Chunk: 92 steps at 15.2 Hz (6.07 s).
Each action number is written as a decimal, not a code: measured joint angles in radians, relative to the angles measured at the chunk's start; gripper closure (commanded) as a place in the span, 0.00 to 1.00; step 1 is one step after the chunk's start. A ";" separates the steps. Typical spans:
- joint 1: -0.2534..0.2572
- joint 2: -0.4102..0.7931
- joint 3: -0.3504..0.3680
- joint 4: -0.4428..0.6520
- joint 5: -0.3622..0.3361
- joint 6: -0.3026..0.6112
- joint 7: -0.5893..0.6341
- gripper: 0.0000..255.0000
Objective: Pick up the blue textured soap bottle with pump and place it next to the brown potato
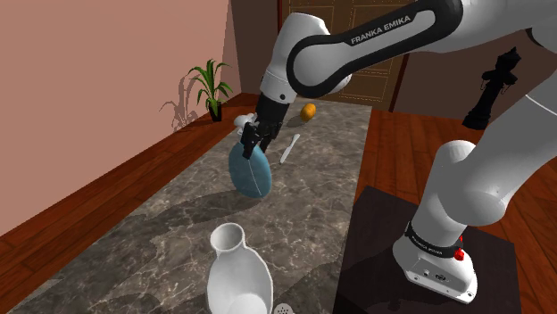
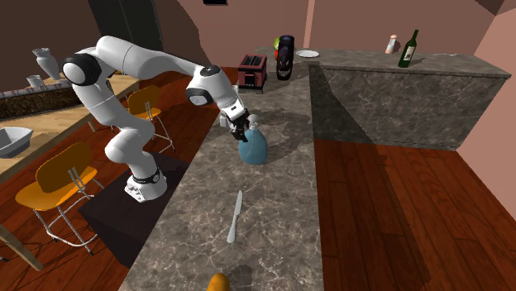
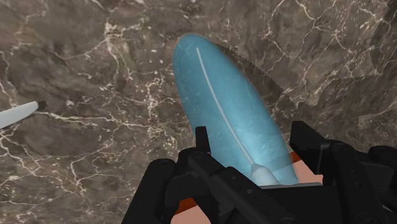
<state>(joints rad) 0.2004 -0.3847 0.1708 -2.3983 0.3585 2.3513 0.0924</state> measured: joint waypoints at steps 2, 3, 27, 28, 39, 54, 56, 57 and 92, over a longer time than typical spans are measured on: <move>0.000 0.000 0.000 0.000 0.000 0.000 0.000 1.00; 0.000 0.000 0.000 0.000 0.000 0.000 0.000 1.00; -0.020 -0.035 -0.013 0.220 -0.051 -0.251 0.066 1.00; -0.021 -0.035 -0.014 0.233 -0.053 -0.264 0.069 1.00; -0.028 -0.021 -0.021 0.391 -0.074 -0.405 0.102 1.00; -0.034 0.048 -0.027 0.664 -0.098 -0.605 0.150 1.00; -0.035 0.060 -0.029 0.702 -0.100 -0.631 0.155 1.00; -0.035 0.071 -0.028 0.727 -0.102 -0.644 0.159 1.00; -0.191 0.194 -0.323 0.844 -0.047 -0.763 -0.272 1.00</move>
<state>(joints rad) 0.0097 -0.1904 -0.1524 -1.5543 0.3113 1.5881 -0.1793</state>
